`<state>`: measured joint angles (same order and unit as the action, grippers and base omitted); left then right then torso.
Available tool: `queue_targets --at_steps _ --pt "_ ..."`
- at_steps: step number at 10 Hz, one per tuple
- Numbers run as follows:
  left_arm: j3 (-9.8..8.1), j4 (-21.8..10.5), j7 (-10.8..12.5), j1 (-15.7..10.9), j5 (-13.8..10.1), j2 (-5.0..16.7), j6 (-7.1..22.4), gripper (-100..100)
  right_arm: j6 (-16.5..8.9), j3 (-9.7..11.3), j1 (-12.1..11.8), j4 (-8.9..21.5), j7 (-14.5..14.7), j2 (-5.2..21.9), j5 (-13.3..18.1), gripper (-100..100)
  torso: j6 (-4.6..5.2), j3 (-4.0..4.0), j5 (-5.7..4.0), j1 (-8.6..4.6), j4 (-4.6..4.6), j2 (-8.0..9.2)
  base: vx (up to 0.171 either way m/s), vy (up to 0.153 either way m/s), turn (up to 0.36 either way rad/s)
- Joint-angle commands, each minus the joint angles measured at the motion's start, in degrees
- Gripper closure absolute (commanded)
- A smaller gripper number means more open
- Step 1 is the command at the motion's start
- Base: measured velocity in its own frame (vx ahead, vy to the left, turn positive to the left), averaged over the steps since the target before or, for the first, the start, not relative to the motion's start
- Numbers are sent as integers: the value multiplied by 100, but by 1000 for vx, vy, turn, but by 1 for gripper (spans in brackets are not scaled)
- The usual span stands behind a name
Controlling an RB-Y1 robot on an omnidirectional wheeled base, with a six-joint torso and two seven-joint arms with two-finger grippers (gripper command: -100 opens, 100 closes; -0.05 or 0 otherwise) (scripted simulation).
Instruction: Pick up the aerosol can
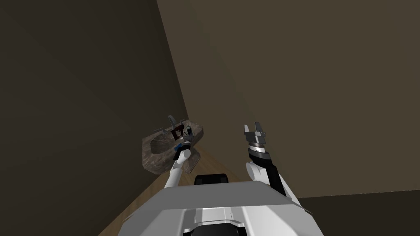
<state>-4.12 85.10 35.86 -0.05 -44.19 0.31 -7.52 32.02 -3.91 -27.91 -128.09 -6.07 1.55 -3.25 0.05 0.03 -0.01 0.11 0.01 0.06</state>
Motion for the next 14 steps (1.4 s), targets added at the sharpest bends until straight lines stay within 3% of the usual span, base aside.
queue_targets --at_steps 1,2,3,6,7,8,11,12,13,14 --pt "-19 -286 -30 -286 23 -47 23 -100 0 0 0 0 0 0 0 0 0 0 0 0 0 0 -11 11 -19" --pt "-19 -327 -30 -286 23 -47 23 -100 0 0 -1 0 0 0 0 0 -1 -7 0 1 -3 -11 5 6 -3" --pt "-52 -570 160 -528 213 -7 -97 -100 0 0 -1 0 0 0 0 0 -2 -11 0 2 -5 -19 -74 12 205" --pt "-52 -973 160 -992 213 -7 -97 -100 0 0 0 0 0 0 0 0 0 1 0 1 0 2 -52 5 19" --pt "-52 -1097 160 -1029 213 -7 -97 -100 0 0 0 0 0 0 0 0 -1 -6 0 -1 -2 -10 6 -1 2" --pt "-86 -1291 350 -1268 404 33 -218 -100 0 0 -1 0 0 0 0 0 -2 -11 0 -1 -5 -18 -69 3 179" --pt "-86 -1861 350 -1771 404 33 -218 -100 0 0 0 0 0 0 0 0 0 1 0 0 0 1 -52 6 27" --pt "-86 -1921 350 -1771 404 33 -218 -100 0 0 0 0 0 0 0 0 -1 -5 0 0 -2 -9 0 0 0" --pt "-119 -2112 540 -2022 594 73 -338 -100 0 0 -1 0 0 0 0 0 -2 -10 0 0 -4 -16 -64 11 159" --pt "-119 -2248 540 -2159 594 73 -338 -100 0 0 -1 0 0 0 0 0 -5 -2 1 4 -2 -1 -89 19 131"
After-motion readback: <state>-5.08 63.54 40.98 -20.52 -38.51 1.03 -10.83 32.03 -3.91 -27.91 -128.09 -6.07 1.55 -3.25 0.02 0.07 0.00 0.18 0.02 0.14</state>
